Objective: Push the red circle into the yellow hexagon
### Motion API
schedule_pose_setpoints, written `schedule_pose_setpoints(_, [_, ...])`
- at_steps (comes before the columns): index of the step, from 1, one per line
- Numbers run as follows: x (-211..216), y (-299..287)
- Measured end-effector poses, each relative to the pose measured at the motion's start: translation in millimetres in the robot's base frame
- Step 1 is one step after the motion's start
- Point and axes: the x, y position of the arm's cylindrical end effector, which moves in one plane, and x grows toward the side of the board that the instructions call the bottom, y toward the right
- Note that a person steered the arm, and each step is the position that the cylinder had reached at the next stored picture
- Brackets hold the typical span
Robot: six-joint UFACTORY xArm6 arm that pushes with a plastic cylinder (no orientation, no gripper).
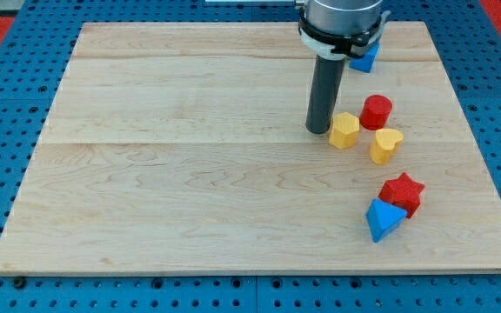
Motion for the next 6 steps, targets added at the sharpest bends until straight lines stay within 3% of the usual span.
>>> schedule_pose_setpoints(3, [30,42])
schedule_pose_setpoints(4, [2,60])
schedule_pose_setpoints(5, [-30,16])
schedule_pose_setpoints(6, [-63,55])
